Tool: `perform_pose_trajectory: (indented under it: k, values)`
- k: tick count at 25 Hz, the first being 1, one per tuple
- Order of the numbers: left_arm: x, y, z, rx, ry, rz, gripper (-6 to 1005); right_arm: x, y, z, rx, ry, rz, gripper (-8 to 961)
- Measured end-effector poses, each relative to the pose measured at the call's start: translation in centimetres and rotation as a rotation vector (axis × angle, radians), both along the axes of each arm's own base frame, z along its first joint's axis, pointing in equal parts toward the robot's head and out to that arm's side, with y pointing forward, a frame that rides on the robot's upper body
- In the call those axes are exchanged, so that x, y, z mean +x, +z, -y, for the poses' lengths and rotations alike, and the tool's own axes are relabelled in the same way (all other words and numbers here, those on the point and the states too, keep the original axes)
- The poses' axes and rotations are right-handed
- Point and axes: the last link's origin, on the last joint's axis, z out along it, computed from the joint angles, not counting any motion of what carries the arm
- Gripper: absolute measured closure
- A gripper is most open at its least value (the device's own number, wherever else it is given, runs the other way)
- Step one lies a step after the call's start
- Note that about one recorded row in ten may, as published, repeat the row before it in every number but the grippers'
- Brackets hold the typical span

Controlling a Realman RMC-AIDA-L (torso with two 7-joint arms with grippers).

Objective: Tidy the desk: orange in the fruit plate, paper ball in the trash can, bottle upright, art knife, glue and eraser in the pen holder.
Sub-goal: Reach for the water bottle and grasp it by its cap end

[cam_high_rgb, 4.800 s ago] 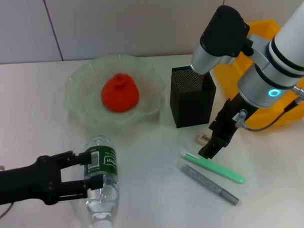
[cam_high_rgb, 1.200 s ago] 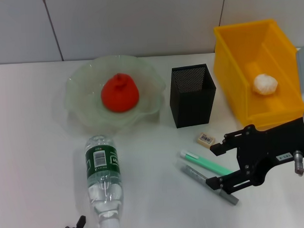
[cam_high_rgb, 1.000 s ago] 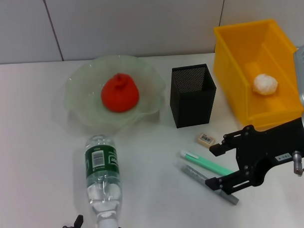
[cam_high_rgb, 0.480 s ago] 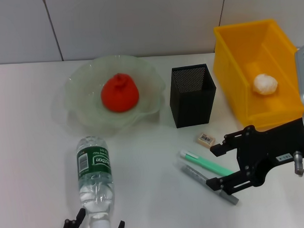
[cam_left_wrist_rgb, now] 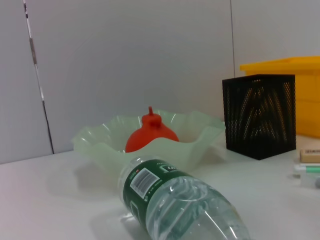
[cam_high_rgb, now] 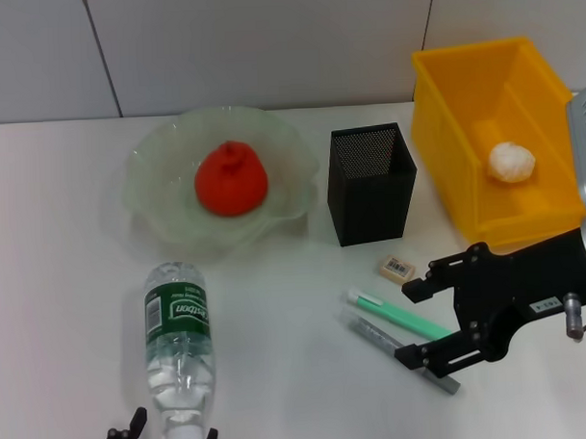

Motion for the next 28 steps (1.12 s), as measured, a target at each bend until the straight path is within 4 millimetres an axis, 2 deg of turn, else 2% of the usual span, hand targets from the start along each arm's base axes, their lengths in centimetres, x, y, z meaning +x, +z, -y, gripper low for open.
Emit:
perform_pose_trajectory:
  k: [2,8,25,27,28]
  values:
    - [-0.41,0.09,0.13,0.002,0.006,-0.021,142,-0.03,-0.04,0.03,-0.002,0.001,0.0,244]
    - [-0.63,0.28,0.12,0.01,0.006,-0.03,282,-0.03,-0.07,0.11,-0.006,0.001,-0.001,247]
    - [-0.47,0.24,0.43,0.012,-0.019,-0.084,412,0.11,-0.18,0.16,-0.01,-0.005,-0.001,255]
    - [-0.39,0.22,0.45,0.012,-0.022,-0.088,526,0.11,-0.24,0.13,-0.011,-0.006,-0.002,255]
    - [-0.35,0.22,0.45,0.012,-0.024,-0.088,526,0.13,-0.27,0.11,-0.012,-0.007,-0.002,256]
